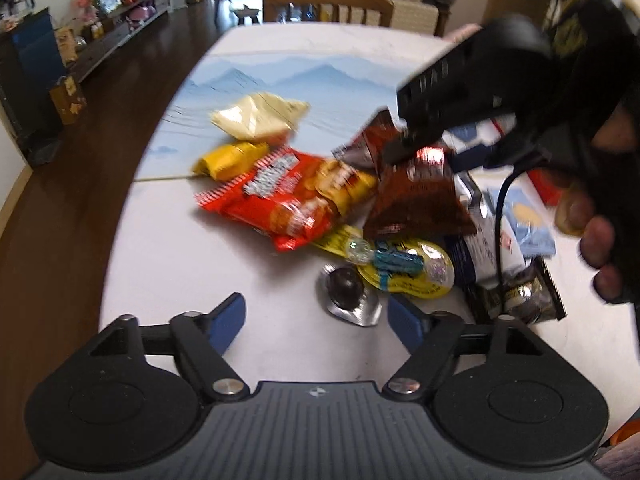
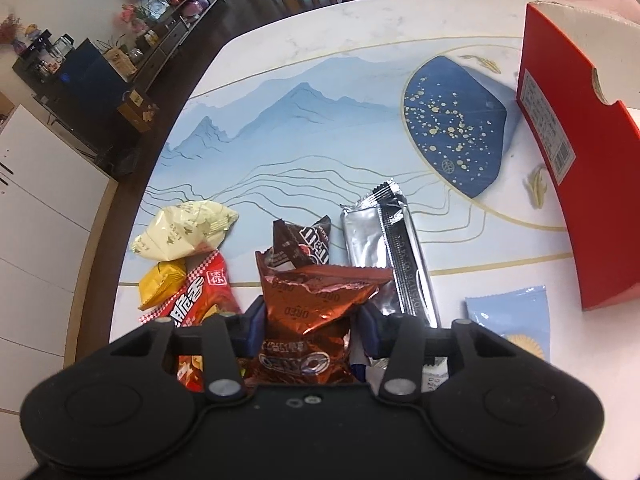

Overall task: Organize snacks
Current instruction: 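Grasp the brown chocolate packet with the right tool while the left tool grasps the foil-wrapped chocolate, then carry both snacks over the red box and open both tools to drop them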

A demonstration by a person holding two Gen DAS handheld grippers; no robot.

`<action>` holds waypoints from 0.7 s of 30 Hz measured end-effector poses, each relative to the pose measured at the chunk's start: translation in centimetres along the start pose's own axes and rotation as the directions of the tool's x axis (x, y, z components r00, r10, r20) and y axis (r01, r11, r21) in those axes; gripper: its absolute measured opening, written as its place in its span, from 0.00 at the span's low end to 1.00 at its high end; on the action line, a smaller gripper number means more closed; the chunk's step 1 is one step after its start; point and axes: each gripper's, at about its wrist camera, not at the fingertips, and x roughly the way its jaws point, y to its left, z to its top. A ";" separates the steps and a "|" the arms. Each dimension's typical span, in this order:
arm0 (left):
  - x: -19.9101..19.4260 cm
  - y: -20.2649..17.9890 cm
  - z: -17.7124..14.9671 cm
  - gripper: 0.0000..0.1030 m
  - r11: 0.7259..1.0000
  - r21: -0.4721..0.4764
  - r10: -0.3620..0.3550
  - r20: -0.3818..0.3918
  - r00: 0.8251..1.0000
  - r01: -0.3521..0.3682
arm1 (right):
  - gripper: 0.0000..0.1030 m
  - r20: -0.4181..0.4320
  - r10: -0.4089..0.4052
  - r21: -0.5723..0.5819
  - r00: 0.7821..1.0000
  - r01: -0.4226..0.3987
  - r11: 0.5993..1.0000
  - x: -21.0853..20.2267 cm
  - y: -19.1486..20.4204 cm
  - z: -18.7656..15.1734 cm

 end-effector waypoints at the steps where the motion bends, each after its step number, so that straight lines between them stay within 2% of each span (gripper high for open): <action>1: 0.4 -0.3 0.0 0.74 1.000 0.010 -0.003 -0.007 1.000 0.003 | 0.44 0.002 0.005 0.000 1.000 -0.005 1.000 -0.2 -0.1 0.0; 4: 0.9 -1.0 -0.1 0.74 0.999 0.039 -0.010 -0.014 1.000 0.010 | 0.43 0.003 0.018 0.000 1.000 -0.018 1.000 -0.6 -0.4 -0.1; 6: 1.3 -1.4 0.0 0.65 0.998 0.056 -0.003 -0.023 1.000 0.005 | 0.43 0.006 0.021 0.000 1.000 -0.021 1.000 -0.9 -0.7 -0.1; 11: 2.0 -1.8 0.2 0.57 0.997 0.081 -0.003 -0.038 0.999 0.006 | 0.43 0.008 0.039 0.002 0.999 -0.039 0.999 -1.9 -1.3 -0.3; 16: 2.3 -2.0 0.6 0.56 0.994 0.109 -0.001 -0.026 1.000 0.004 | 0.43 0.014 0.046 0.002 0.999 -0.046 0.999 -2.6 -1.8 -0.5; 21: 2.3 -2.5 0.7 0.35 0.991 0.133 0.000 -0.013 1.000 0.002 | 0.43 0.027 0.048 0.005 0.998 -0.048 0.999 -3.6 -2.4 -0.7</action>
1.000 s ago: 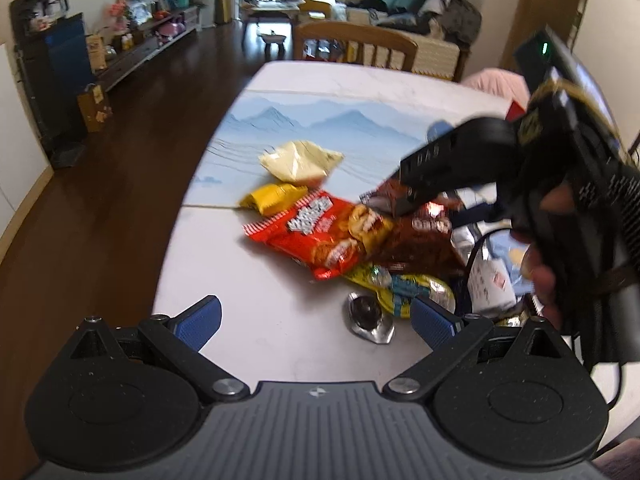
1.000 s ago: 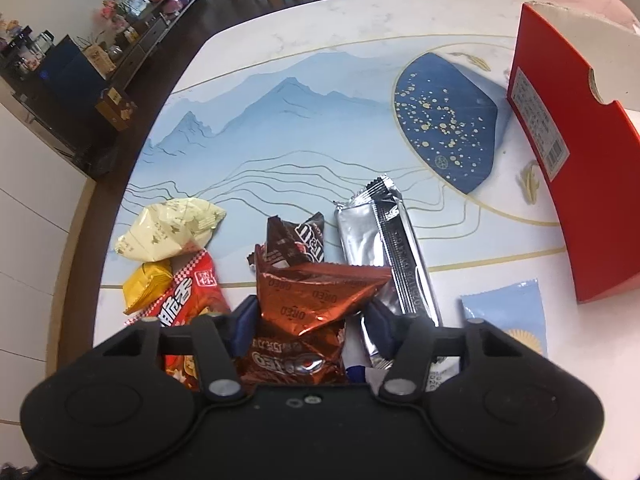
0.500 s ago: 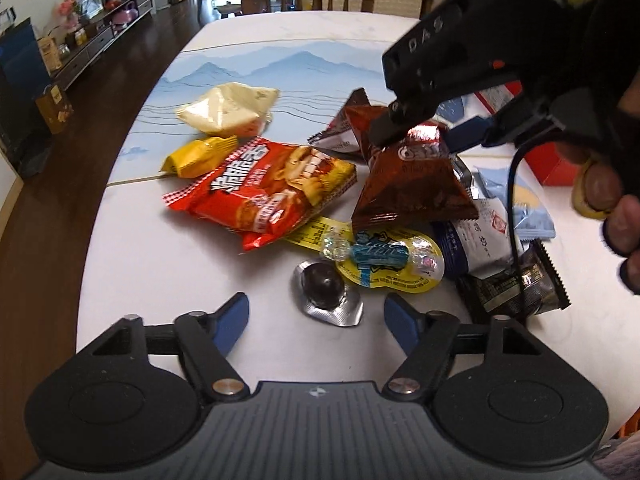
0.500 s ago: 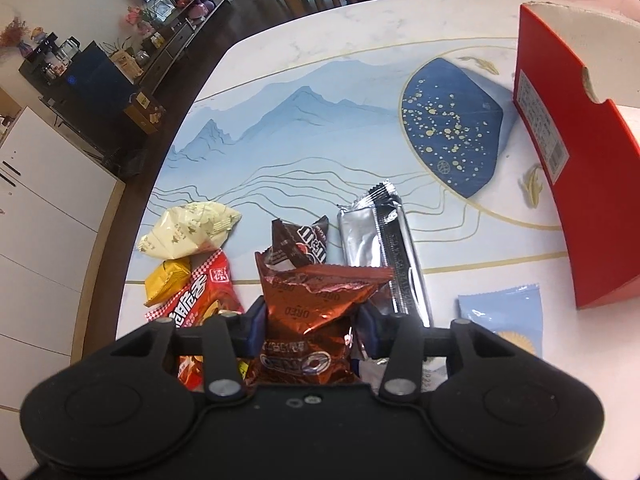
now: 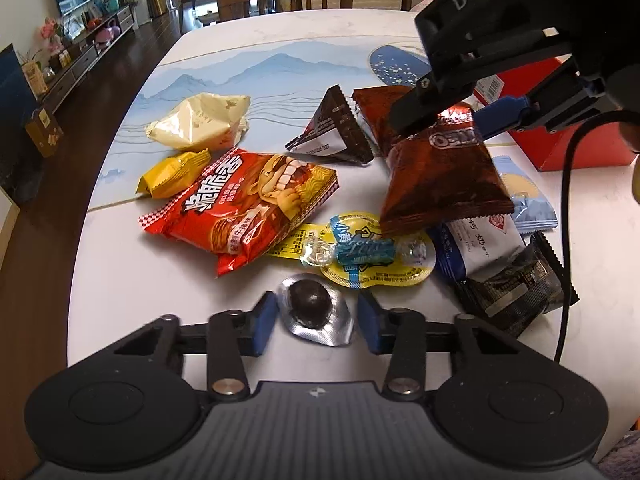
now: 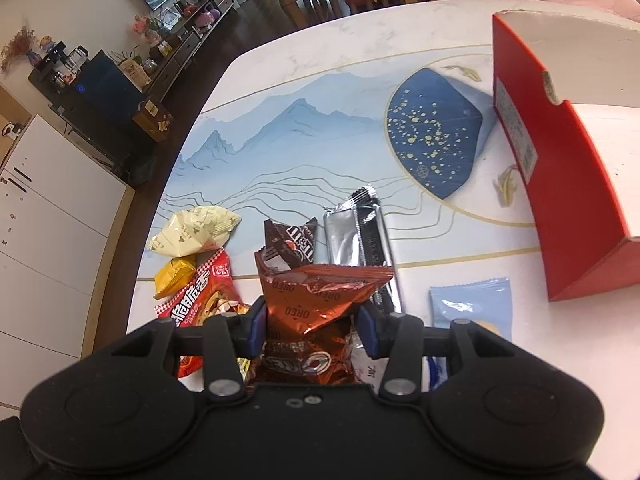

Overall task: Organize snacks
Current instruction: 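Carry both snacks over the red box and open both tools to drop them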

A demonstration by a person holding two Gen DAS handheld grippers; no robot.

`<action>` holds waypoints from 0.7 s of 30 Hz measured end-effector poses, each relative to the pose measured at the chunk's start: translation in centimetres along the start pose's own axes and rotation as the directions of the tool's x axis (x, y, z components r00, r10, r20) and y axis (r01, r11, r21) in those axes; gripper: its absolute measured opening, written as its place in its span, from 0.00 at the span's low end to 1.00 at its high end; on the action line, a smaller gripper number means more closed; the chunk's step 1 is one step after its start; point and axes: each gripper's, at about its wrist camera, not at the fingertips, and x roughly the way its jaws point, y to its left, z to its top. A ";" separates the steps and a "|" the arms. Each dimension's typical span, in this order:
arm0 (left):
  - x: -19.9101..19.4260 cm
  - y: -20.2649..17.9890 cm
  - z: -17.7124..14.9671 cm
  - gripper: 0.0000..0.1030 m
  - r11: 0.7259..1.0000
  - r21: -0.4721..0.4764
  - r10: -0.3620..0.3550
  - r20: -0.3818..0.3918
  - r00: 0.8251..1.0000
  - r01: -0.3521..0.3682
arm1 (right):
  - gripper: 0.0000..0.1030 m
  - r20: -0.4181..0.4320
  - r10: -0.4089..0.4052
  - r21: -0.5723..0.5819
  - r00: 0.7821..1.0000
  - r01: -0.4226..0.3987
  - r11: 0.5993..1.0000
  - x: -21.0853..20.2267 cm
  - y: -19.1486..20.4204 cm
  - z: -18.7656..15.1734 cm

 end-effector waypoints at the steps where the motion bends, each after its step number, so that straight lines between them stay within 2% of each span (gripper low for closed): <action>1: 0.0 -0.1 0.0 0.35 1.000 -0.001 0.004 0.001 1.000 -0.004 | 0.43 0.001 0.002 0.004 1.000 -0.002 1.000 -0.2 -0.1 -0.1; 4: -0.2 0.0 -0.2 0.32 1.000 -0.015 0.012 0.005 1.000 -0.012 | 0.43 0.006 0.007 0.007 1.000 -0.007 1.000 -0.9 -0.5 -0.3; 12: -2.5 1.6 -0.9 0.31 0.991 -0.133 -0.005 0.005 1.000 0.006 | 0.43 0.010 0.026 0.005 1.000 -0.026 1.000 -3.7 -1.3 -1.2; 15: -3.9 1.8 -0.9 0.31 0.989 -0.149 -0.004 0.008 1.000 0.005 | 0.43 0.015 0.031 0.001 0.999 -0.031 1.000 -5.0 -1.5 -1.3; 21: -7.7 1.3 0.8 0.31 0.990 -0.136 -0.018 0.073 0.997 0.028 | 0.43 0.047 0.043 -0.017 0.998 -0.043 0.999 -8.3 -2.2 -1.0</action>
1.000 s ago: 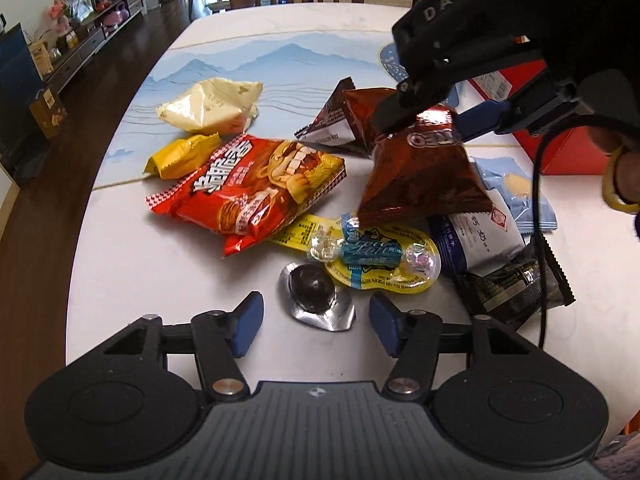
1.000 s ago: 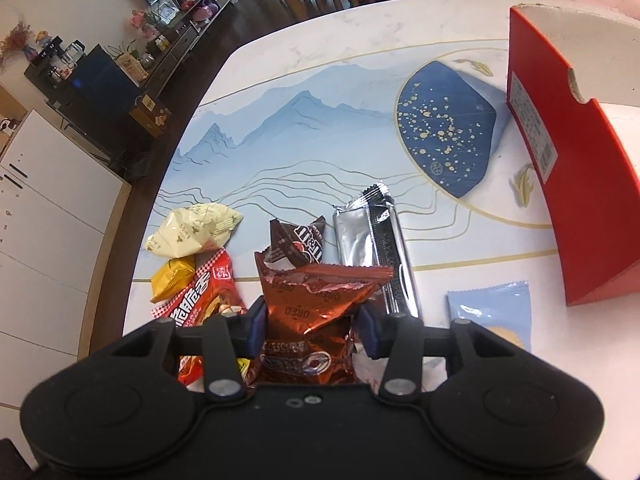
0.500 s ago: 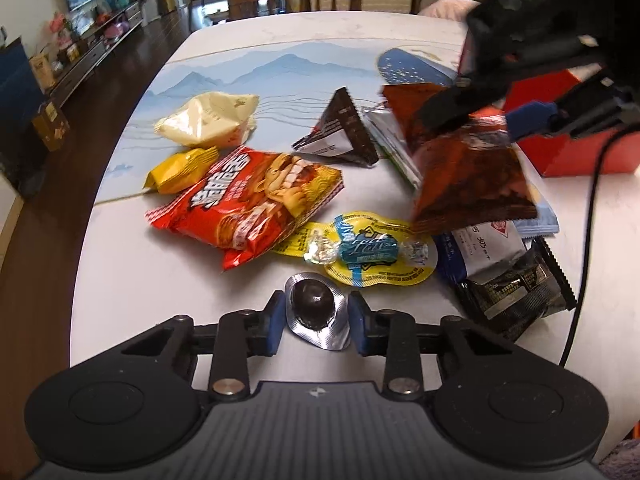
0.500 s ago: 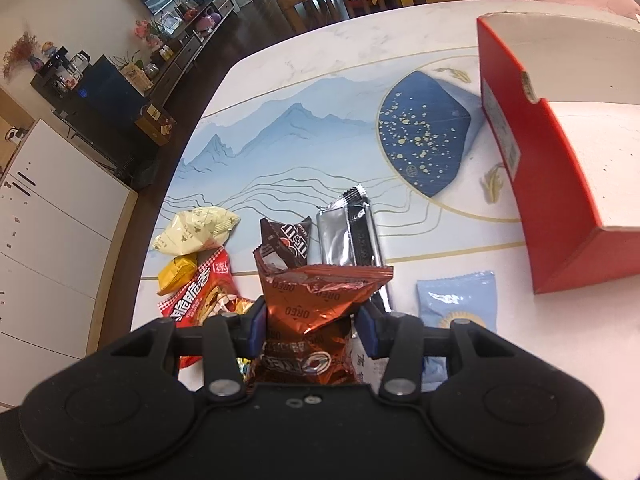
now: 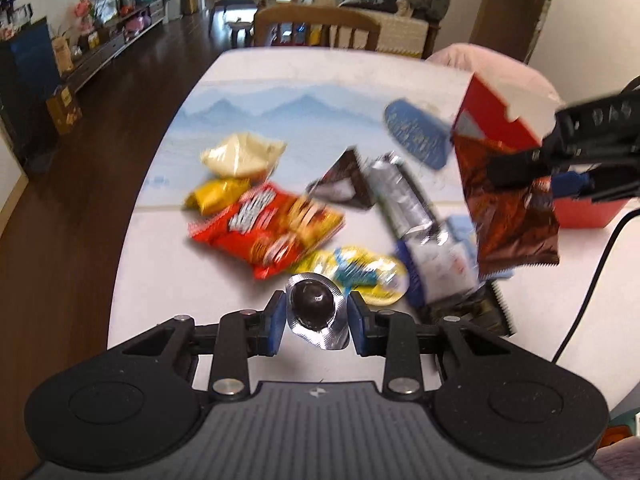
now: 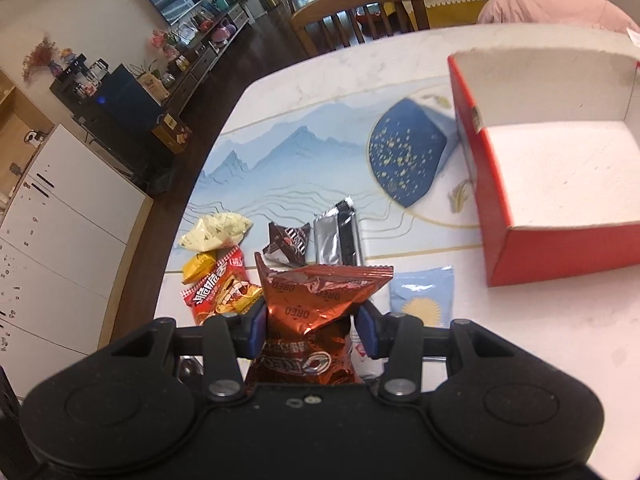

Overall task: Organize snacks
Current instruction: 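Carry both snacks over the red box and open both tools to drop them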

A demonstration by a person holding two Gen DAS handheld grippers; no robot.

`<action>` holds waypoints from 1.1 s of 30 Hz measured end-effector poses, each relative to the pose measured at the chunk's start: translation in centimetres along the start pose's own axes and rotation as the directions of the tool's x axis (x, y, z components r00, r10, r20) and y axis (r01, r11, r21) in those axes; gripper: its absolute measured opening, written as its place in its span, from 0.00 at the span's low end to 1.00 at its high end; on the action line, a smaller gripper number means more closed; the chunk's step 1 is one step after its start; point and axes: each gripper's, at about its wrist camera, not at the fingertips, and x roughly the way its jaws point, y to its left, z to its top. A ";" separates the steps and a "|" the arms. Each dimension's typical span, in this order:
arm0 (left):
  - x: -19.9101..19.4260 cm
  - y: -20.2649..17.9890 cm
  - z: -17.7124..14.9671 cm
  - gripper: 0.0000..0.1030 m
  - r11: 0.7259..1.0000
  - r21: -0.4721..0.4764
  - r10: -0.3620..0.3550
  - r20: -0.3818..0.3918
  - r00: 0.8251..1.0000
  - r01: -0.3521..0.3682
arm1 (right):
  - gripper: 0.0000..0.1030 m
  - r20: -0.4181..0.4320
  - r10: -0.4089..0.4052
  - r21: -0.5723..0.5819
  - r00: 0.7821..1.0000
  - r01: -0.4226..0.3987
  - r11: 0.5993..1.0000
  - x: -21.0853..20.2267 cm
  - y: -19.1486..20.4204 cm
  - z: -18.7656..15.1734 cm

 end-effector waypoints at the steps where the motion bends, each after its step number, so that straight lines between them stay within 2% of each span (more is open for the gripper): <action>1: -0.6 -0.4 0.5 0.31 1.000 0.007 -0.005 0.010 1.000 0.005 | 0.43 0.005 -0.002 0.000 1.000 0.002 1.000 -0.5 -0.2 0.1; 8: -2.7 -3.9 4.2 0.31 0.997 0.060 -0.060 0.046 0.997 0.057 | 0.43 0.058 -0.037 0.014 0.998 0.037 0.999 -4.3 -3.0 1.8; 18: -1.9 -12.0 10.3 0.31 0.976 0.152 -0.164 0.050 0.985 0.155 | 0.43 0.112 -0.130 0.071 0.985 0.123 0.990 -8.1 -10.6 5.6; 25: 1.0 -18.3 14.0 0.31 0.959 0.190 -0.219 0.017 0.976 0.212 | 0.43 0.120 -0.183 0.086 0.976 0.173 0.981 -8.8 -16.5 8.5; 33: 6.8 -24.6 16.6 0.32 0.949 0.217 -0.216 -0.072 0.974 0.227 | 0.43 0.084 -0.244 0.091 0.966 0.236 0.967 -7.3 -22.2 11.1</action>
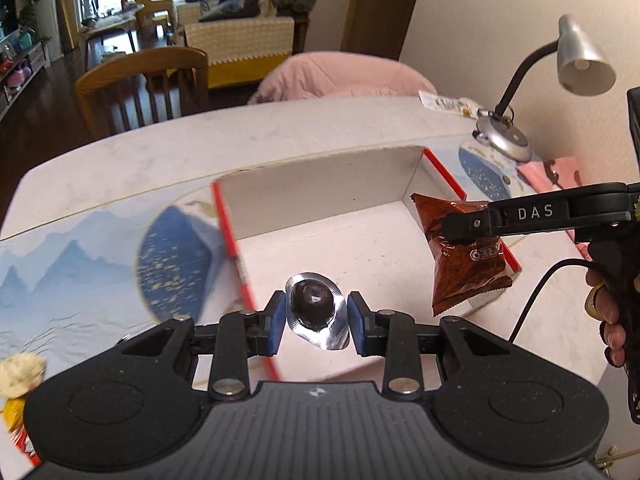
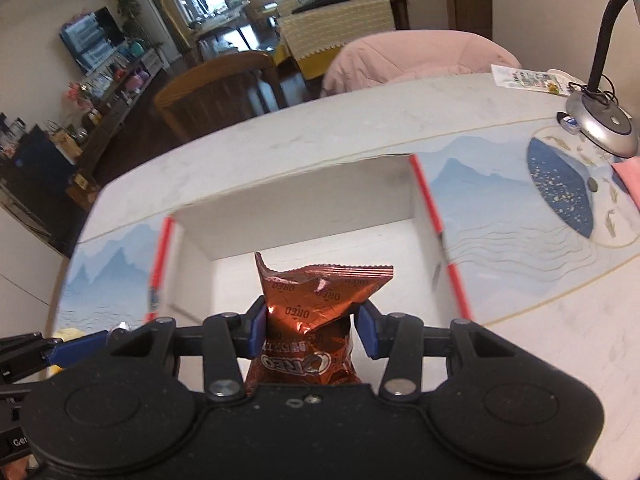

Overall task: Organize snacks
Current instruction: 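Carry both snacks over the red box and open both tools to drop them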

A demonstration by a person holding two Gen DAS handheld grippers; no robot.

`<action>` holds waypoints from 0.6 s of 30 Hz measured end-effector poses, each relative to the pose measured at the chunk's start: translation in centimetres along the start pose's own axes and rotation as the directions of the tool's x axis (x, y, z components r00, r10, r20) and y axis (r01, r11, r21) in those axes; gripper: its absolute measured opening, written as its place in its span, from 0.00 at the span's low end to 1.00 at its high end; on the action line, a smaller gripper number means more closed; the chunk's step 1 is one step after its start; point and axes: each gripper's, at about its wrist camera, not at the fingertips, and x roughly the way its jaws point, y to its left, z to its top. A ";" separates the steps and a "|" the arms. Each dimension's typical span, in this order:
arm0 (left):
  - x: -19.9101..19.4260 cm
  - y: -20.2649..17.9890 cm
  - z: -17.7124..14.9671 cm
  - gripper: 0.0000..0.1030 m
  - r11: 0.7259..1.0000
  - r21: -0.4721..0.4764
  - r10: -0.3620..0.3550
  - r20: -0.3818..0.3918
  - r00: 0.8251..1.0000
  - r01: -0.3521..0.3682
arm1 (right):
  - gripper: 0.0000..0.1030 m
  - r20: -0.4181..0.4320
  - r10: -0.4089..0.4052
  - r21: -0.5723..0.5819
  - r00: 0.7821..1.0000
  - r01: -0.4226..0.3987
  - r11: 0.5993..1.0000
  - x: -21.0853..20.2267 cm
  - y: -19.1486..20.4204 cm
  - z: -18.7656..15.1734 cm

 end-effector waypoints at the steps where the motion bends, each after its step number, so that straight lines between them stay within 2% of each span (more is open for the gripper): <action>1: 0.8 -0.3 0.3 0.32 1.000 0.002 0.003 -0.011 1.000 -0.003 | 0.43 -0.007 -0.007 -0.007 1.000 0.007 1.000 0.6 -0.3 0.2; 6: 5.3 -1.2 1.8 0.32 1.000 0.000 0.026 -0.086 0.996 -0.026 | 0.43 -0.070 -0.023 -0.019 0.997 0.021 1.000 4.3 -1.7 0.7; 10: 8.6 -1.9 2.5 0.32 0.998 0.019 0.060 -0.147 0.987 -0.058 | 0.43 -0.110 -0.035 -0.053 0.993 0.029 0.998 6.5 -1.5 0.2; 12: 10.0 -2.0 2.6 0.32 0.999 0.006 0.054 -0.190 0.980 -0.054 | 0.43 -0.128 -0.032 -0.069 0.991 0.023 0.997 7.3 -1.3 0.1; 18: 12.3 -2.5 2.4 0.32 0.998 -0.008 0.051 -0.267 0.962 -0.055 | 0.43 -0.176 -0.025 -0.080 0.984 0.011 0.997 8.4 -1.4 0.2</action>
